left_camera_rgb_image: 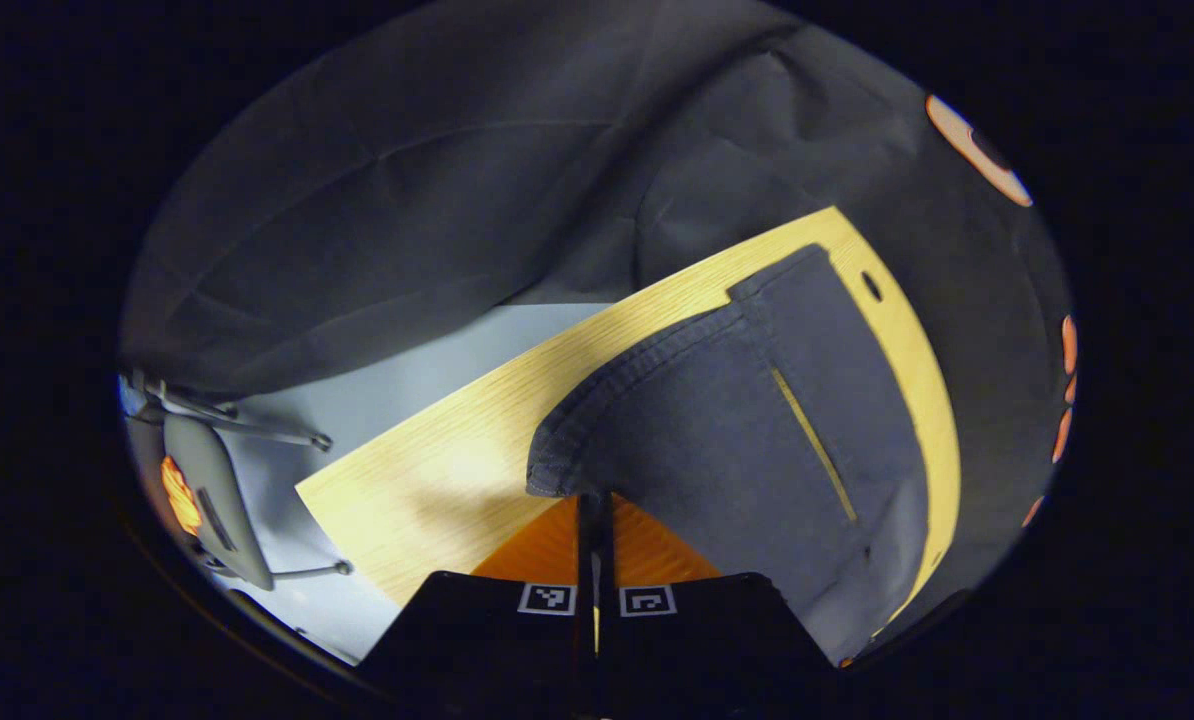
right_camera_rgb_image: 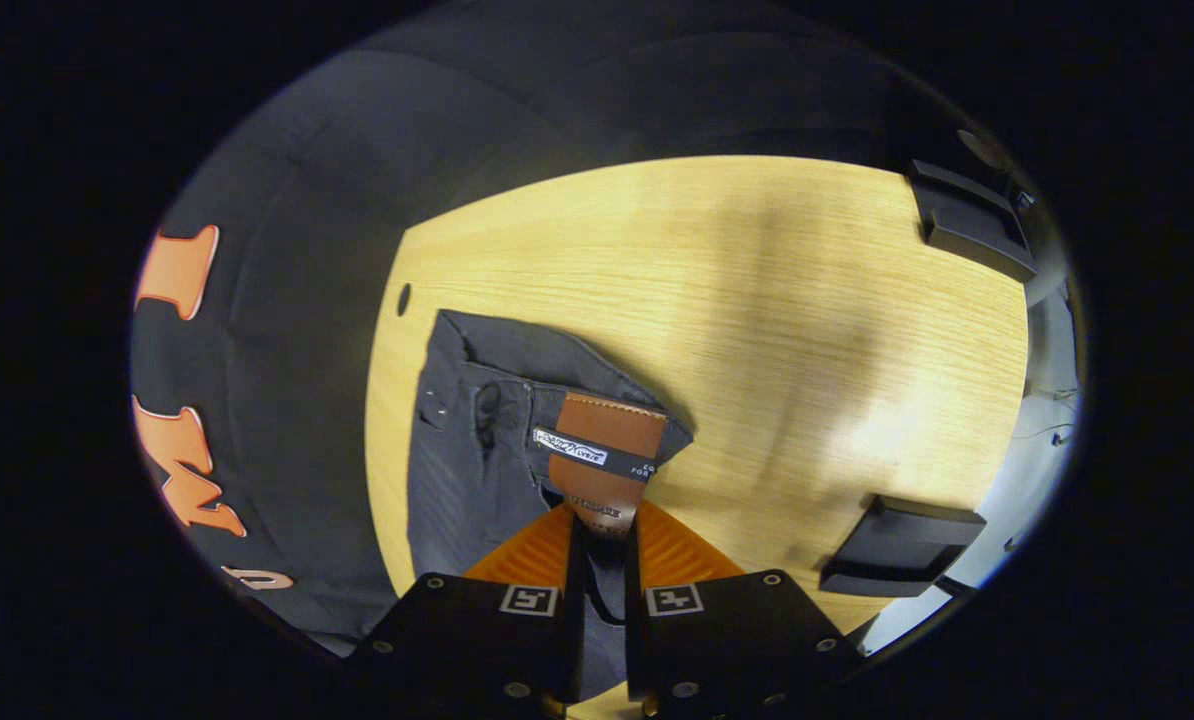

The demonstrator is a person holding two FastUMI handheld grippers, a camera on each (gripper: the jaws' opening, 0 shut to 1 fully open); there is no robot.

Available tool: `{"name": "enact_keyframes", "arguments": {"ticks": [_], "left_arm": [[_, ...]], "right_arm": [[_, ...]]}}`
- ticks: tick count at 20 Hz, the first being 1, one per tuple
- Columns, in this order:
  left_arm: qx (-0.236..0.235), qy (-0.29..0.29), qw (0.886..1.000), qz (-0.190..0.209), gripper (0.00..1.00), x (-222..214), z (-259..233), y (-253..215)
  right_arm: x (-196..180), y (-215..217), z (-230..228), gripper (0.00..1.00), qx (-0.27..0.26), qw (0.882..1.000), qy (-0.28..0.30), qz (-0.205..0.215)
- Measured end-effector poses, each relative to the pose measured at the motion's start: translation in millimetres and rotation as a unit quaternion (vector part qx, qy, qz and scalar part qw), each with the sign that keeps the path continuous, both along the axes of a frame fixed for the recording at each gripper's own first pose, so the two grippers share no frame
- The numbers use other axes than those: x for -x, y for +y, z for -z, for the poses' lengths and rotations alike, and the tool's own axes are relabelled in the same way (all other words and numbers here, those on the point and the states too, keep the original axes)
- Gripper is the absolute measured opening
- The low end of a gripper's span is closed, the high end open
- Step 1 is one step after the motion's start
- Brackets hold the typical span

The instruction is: Grasp the waist and the cuffs of the jeans and fold them to make the two legs overlap; first hold the waist and fold one-third of the jeans toward the cuffs, then hold the cuffs and fold the remaining one-third in the same direction to finish folding.

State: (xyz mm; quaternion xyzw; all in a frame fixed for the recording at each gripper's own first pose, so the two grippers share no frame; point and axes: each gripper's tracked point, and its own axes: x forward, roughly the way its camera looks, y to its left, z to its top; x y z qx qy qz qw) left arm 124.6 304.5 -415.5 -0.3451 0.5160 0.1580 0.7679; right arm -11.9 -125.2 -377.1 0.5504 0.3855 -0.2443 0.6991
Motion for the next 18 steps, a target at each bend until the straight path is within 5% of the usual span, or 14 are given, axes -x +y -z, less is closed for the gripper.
{"name": "enact_keyframes", "arguments": {"ticks": [11,18], "left_arm": [[0.05,-0.097,0.994,0.018,0.01,-16.9,-61.8,-11.0],[0.077,-0.13,0.988,0.01,0.01,-19.5,-77.6,-12.7]], "right_arm": [[-2.2,0.8,-2.7,0.18,-0.012,0.996,-0.09,-0.019],[-5.4,2.3,-7.2,0.18,0.007,0.996,-0.083,-0.015]]}}
